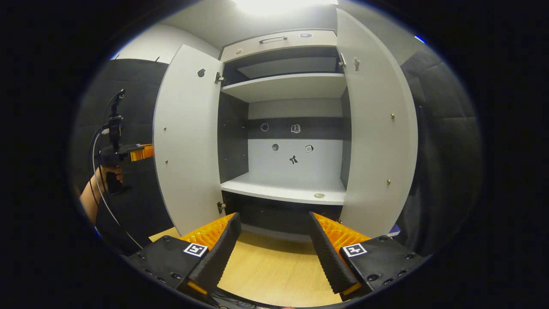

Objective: Open the right door of the double-door shoe cabinet with the right hand, and open the left door with the left hand.

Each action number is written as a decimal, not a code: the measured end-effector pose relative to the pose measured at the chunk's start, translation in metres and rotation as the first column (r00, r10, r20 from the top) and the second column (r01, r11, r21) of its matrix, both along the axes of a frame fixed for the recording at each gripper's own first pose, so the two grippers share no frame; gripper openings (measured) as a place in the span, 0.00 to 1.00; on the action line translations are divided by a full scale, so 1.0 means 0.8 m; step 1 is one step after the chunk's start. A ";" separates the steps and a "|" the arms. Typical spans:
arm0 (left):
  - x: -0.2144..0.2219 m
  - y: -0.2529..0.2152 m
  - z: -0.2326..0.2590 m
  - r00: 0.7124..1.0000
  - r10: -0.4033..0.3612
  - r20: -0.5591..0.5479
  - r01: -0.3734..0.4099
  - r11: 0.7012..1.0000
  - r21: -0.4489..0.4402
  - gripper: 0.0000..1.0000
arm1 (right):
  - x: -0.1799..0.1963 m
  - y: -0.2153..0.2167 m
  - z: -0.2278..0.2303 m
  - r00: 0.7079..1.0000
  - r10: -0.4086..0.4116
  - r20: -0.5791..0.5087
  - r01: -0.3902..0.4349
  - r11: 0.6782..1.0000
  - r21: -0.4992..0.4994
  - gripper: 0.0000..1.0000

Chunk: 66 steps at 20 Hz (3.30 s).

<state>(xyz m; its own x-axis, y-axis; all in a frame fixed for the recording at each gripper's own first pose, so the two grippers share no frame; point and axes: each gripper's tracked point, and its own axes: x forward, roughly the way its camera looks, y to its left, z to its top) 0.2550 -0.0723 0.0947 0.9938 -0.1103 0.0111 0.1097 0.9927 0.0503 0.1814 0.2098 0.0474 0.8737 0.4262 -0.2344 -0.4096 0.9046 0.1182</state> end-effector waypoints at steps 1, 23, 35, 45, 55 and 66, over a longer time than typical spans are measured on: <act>-0.001 0.002 0.002 1.000 0.011 -0.002 -0.011 1.000 -0.013 0.07 | 0.002 -0.001 -0.001 1.000 -0.002 -0.003 0.002 1.000 0.014 0.98; -0.182 -0.054 -0.079 0.970 0.221 -0.104 -0.222 0.975 -0.001 0.05 | -0.019 -0.115 -0.015 0.983 -0.167 0.081 0.165 0.986 0.036 0.98; -0.242 -0.020 -0.099 0.977 0.198 -0.084 -0.199 0.980 -0.010 0.27 | -0.082 -0.117 0.009 0.945 -0.302 0.128 0.300 0.953 0.032 0.93; -0.261 0.011 -0.099 0.963 0.265 -0.057 -0.265 0.964 -0.001 0.96 | -0.106 -0.136 0.019 0.921 -0.360 0.148 0.360 0.933 0.022 0.98; -0.260 0.024 -0.091 0.956 0.291 -0.038 -0.290 0.957 0.022 0.96 | -0.109 -0.135 0.029 0.917 -0.366 0.160 0.365 0.930 0.033 0.98; -0.258 0.019 -0.089 0.963 0.269 -0.021 -0.269 0.963 0.023 0.96 | -0.115 -0.141 0.032 0.908 -0.387 0.164 0.386 0.922 0.038 0.98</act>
<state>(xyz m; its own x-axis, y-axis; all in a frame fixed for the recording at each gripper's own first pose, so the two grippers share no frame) 0.0488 -0.0572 0.0234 0.9869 0.1609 -0.0123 -0.1597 0.9846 0.0713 0.0894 0.0972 0.0727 0.9962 0.0483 -0.0719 -0.0422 0.9956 0.0837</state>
